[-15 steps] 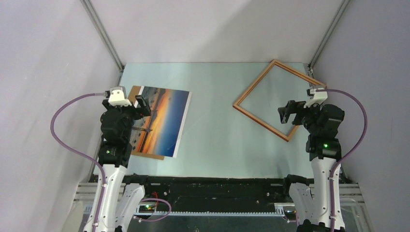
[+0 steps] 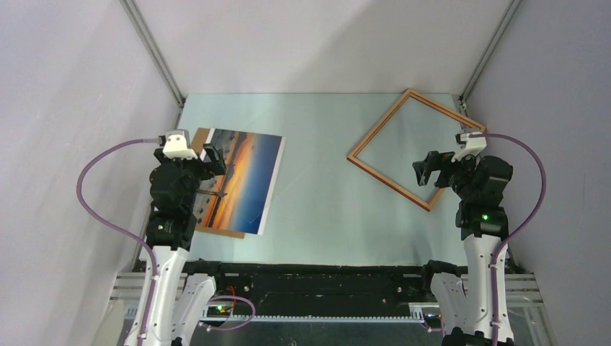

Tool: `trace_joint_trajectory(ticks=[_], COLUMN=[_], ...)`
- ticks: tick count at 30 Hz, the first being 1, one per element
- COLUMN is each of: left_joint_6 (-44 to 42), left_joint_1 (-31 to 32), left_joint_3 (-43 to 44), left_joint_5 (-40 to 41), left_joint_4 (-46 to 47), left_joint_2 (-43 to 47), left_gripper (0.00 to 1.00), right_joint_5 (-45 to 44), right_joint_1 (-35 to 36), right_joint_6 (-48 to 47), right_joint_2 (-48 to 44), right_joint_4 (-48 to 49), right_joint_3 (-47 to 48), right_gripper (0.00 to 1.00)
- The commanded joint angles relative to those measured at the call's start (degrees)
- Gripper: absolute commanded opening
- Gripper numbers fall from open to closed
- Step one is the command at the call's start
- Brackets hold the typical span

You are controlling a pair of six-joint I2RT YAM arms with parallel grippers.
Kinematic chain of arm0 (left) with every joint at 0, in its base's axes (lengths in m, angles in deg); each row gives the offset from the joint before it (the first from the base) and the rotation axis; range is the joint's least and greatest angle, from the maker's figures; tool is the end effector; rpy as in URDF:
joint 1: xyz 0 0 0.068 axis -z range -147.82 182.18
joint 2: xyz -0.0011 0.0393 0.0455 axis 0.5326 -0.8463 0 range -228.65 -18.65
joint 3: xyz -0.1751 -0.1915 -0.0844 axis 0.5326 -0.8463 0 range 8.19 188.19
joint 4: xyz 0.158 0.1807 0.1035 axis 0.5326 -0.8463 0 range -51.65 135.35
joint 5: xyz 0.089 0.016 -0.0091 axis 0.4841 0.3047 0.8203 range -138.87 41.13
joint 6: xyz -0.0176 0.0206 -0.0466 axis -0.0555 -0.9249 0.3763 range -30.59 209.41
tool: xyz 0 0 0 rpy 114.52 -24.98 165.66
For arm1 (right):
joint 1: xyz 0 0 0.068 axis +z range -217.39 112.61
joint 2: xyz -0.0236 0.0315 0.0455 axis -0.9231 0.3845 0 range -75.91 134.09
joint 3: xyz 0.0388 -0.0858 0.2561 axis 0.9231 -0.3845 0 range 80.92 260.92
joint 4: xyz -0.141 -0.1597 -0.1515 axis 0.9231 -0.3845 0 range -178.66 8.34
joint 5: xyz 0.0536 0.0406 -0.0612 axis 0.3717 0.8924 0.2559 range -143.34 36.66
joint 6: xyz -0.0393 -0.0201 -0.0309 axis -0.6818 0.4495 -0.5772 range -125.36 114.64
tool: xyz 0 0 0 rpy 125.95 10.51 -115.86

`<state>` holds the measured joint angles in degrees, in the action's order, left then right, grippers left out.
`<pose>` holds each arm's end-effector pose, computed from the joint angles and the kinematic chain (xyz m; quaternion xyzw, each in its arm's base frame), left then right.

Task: Put the photo into the frame
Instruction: Move the photo frame to the center of the board.

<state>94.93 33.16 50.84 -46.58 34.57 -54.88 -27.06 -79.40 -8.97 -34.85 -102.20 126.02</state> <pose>0.1530 -0.0013 0.3483 -0.0427 0.7322 -0.0239 0.6793 0.1624 -0.0185 0.3339 -0.0785 0.7882 0.1012 0.6020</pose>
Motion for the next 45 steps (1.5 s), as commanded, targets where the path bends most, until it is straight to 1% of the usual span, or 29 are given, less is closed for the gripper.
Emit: trace_joint_trajectory(ticks=[1,4,7,12,14,18,20,22,24,29,34,38,42,45], left_joint_6=[-1.4,-1.9,-2.3,-3.2,-3.4,-3.6,-3.6,-3.6,-3.6,-3.8,-4.0,-4.2,-4.4,-4.5], left_joint_1=[-0.5,-0.5,-0.5,-0.5,-0.5,-0.7,-0.8,-0.8,-0.8,-0.8,-0.8,-0.8,-2.0,-2.6], left_joint_3=[3.0,2.9,2.4,1.8,1.7,1.5,1.4,1.4,1.3,1.2,1.1,1.0,0.9,0.8], left_joint_5=[-1.6,-3.4,-6.8,-10.2,-11.3,-13.2,-13.5,-13.6,-13.6,-13.8,-13.8,-13.8,-13.6,-13.4], left_joint_4=[-0.1,-0.1,-0.1,0.0,0.1,0.1,0.1,0.0,0.0,0.1,0.1,0.3,0.3,0.5], left_joint_2=[0.6,0.5,0.6,0.7,0.6,0.2,0.0,0.0,0.0,-0.2,-0.3,-0.6,-0.6,-0.6], left_gripper=[0.98,0.98,0.98,0.98,0.98,0.98,0.98,0.98,0.98,0.98,0.98,0.98,0.98,0.98], right_joint_5=[1.8,0.3,-5.5,-15.3,-16.9,-16.1,-15.4,-14.6,-14.4,-14.8,-14.6,-14.3,-13.6,-12.8], right_joint_1=[0.2,1.4,5.2,15.2,17.2,18.4,18.7,18.9,19.0,19.5,19.5,19.6,19.7,20.0], right_joint_6=[-1.8,-3.4,-5.4,-11.2,-12.9,-15.6,-17.2,-18.7,-20.1,-22.7,-25.1,-27.2,-29.1,-30.7], right_joint_2=[-0.3,0.9,4.0,11.9,15.4,22.9,27.1,31.3,35.5,44.3,49.9,54.9,58.5,60.0], right_joint_4=[0.7,0.4,0.4,-0.7,-0.4,0.7,-0.1,-1.2,-2.1,-2.1,-2.5,-3.0,-4.2,-5.2], right_joint_3=[0.2,0.2,0.2,0.3,0.3,1.2,2.5,4.2,5.7,8.1,10.7,12.8,15.4,17.0], right_gripper=[1.0,1.0,1.0,1.0,0.95,0.9,0.87,0.81,0.78,0.75,0.73,0.69,0.62,0.55])
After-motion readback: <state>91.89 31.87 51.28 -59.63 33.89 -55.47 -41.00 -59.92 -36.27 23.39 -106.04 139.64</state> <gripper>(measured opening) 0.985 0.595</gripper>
